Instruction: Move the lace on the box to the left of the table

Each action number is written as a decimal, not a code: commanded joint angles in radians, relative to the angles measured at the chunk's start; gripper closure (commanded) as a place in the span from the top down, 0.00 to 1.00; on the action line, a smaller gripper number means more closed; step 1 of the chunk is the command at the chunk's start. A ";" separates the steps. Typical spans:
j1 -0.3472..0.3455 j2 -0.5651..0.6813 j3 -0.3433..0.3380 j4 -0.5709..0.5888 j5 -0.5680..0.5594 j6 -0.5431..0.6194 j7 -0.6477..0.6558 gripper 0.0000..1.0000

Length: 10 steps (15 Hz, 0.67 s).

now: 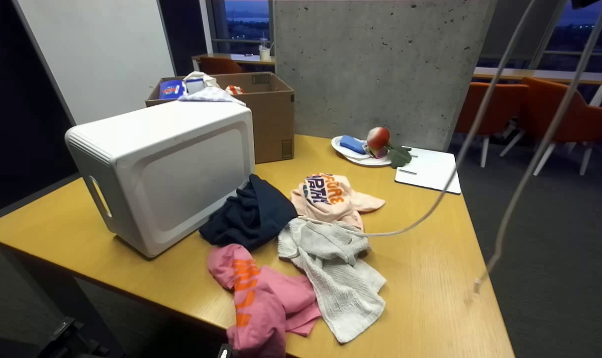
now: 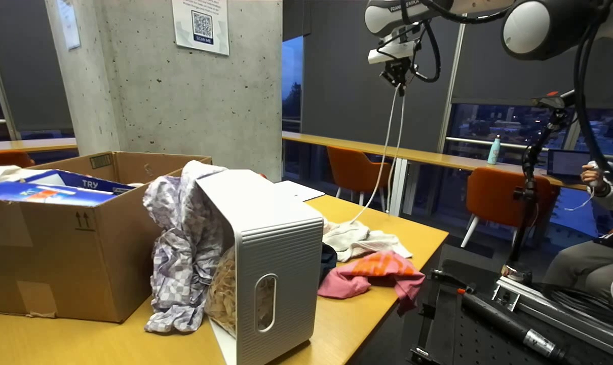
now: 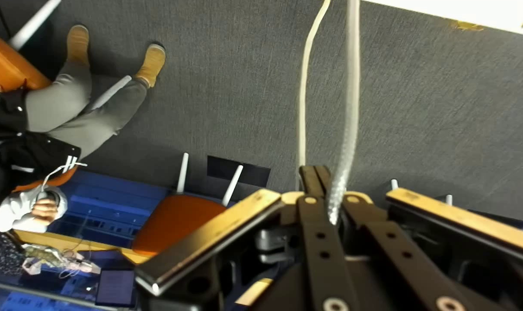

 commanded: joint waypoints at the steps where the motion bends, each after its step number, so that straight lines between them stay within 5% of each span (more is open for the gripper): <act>1: 0.002 0.025 -0.009 0.012 -0.015 -0.030 0.008 0.01; 10: 0.046 0.075 -0.008 0.009 -0.009 -0.031 0.021 0.01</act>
